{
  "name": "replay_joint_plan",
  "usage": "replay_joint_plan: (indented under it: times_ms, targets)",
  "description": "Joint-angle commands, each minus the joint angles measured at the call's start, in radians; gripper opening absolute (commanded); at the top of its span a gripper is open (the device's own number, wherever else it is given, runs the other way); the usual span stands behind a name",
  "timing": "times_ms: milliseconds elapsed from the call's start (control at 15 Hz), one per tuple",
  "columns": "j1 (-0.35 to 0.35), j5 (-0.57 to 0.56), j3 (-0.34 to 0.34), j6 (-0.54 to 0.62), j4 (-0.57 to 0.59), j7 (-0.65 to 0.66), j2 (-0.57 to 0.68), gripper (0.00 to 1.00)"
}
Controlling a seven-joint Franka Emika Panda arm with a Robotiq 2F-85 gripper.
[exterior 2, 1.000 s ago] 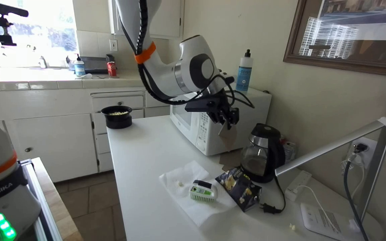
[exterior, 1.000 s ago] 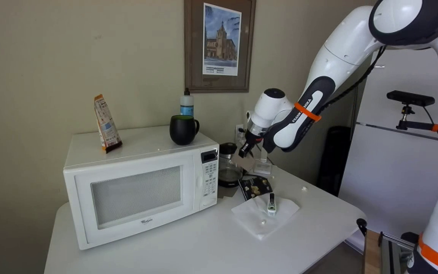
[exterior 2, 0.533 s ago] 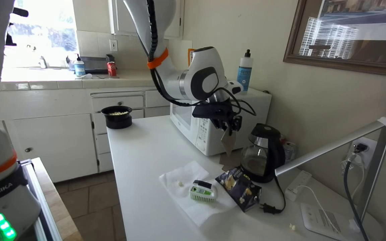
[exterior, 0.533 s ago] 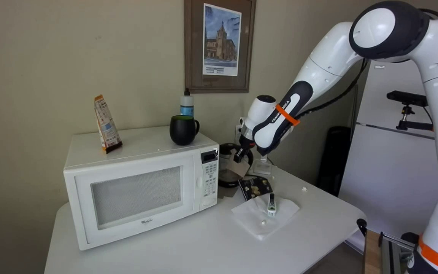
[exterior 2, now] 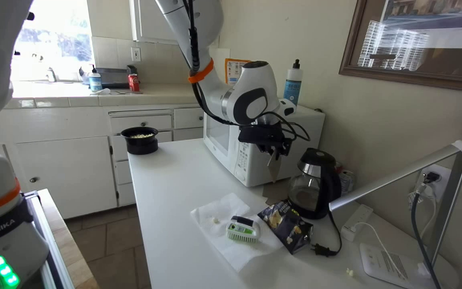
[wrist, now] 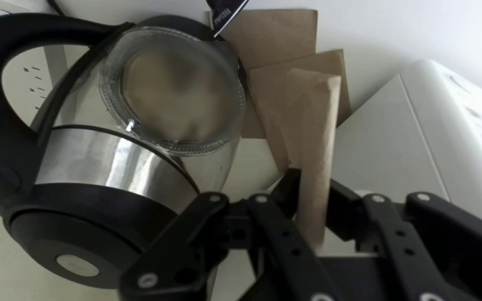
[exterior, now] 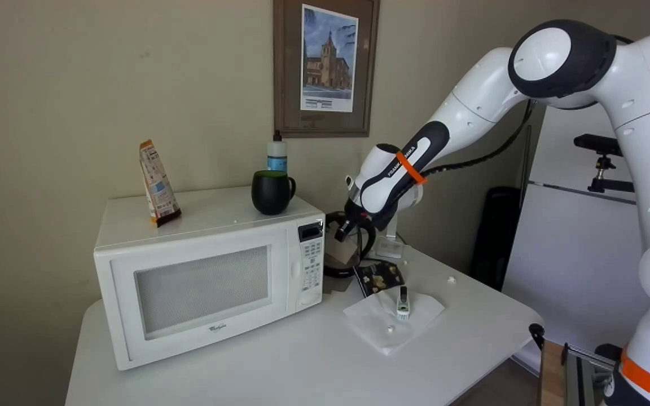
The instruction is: Move the brown paper to the right
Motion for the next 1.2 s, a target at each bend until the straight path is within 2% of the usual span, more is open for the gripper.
replay_joint_plan:
  times_ms: [0, 67, 133, 467, 667, 933, 1133]
  targets:
    - [-0.013, 0.087, 0.026, -0.037, 0.057, -0.12, 0.063, 0.03]
    - [-0.02, 0.097, 0.037, -0.043, 0.067, -0.148, 0.076, 0.36]
    - [-0.022, 0.103, 0.042, -0.045, 0.072, -0.168, 0.083, 0.36]
    - [0.036, 0.065, -0.028, -0.05, 0.096, -0.191, 0.105, 0.73]
    - [0.044, 0.065, -0.034, -0.068, 0.121, -0.208, 0.109, 0.97]
    - [0.053, 0.075, -0.039, -0.102, 0.137, -0.216, 0.102, 1.0]
    - [-0.024, 0.146, 0.084, -0.2, 0.085, -0.319, 0.048, 1.0]
